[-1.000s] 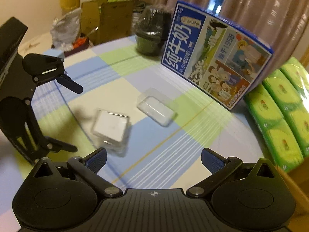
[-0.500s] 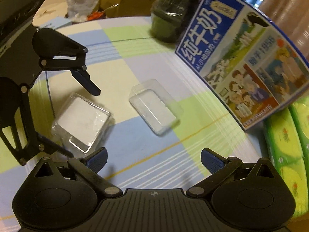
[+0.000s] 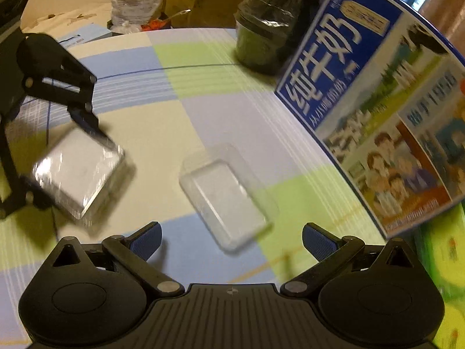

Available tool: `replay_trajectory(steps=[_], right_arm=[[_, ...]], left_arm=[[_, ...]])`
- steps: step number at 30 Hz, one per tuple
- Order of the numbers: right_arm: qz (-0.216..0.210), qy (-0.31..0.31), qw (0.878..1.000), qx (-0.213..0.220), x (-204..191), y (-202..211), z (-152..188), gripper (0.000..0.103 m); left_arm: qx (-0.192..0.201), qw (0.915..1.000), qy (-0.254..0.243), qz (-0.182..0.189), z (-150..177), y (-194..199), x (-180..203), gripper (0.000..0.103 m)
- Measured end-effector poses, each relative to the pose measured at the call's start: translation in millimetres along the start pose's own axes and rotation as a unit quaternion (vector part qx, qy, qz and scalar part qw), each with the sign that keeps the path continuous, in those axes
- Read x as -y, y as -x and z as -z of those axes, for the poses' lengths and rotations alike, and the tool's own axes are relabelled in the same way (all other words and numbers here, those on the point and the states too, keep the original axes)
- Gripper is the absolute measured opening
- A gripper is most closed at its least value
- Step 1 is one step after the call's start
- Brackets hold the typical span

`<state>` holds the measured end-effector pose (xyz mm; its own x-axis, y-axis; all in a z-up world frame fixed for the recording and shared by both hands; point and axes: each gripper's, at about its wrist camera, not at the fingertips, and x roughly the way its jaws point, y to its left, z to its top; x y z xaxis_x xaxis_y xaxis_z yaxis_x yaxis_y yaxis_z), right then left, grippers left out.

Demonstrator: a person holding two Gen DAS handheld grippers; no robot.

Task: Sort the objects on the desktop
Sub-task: 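Close the left tool on the plastic-wrapped white pad while the right tool approaches the clear plastic box, then grasp the clear plastic box with the right tool while the left tool lifts the pad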

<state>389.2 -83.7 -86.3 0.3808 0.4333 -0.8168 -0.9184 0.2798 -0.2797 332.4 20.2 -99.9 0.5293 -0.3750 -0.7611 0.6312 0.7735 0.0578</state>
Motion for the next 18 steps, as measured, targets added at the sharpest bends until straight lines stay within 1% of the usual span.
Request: replay_trajectory(steps=[4,8,14,16,17,18], right_arm=[[-0.007,0.012,1.0,0.001,-3.1,-15.5,-11.0,0.101],[-0.013,0.019,1.0,-0.002,-3.2,-30.1,-20.9,0.101],[-0.033,-0.006,0.999,-0.011,4.9,-42.1,-25.3,0.1],[-0.043,-0.016,0.999,-0.013,6.7,-41.5,-26.2,0.089],[-0.049,-0.022,0.998,-0.014,7.6,-40.5,-26.4,0.085],[-0.054,-0.03,0.998,-0.016,8.4,-39.1,-26.6,0.075]], left_arm=[[0.01,0.9991,0.033,-0.026,7.3,5.1,-21.5,0.063],[0.014,0.9987,0.04,-0.03,7.6,4.7,-29.7,0.063],[0.018,0.9987,0.039,-0.028,7.6,3.5,-27.1,0.063],[0.02,0.9986,0.04,-0.028,8.7,2.6,-26.6,0.063],[0.021,0.9985,0.042,-0.028,9.3,1.8,-25.8,0.064],[0.021,0.9985,0.042,-0.028,9.5,1.5,-24.5,0.064]])
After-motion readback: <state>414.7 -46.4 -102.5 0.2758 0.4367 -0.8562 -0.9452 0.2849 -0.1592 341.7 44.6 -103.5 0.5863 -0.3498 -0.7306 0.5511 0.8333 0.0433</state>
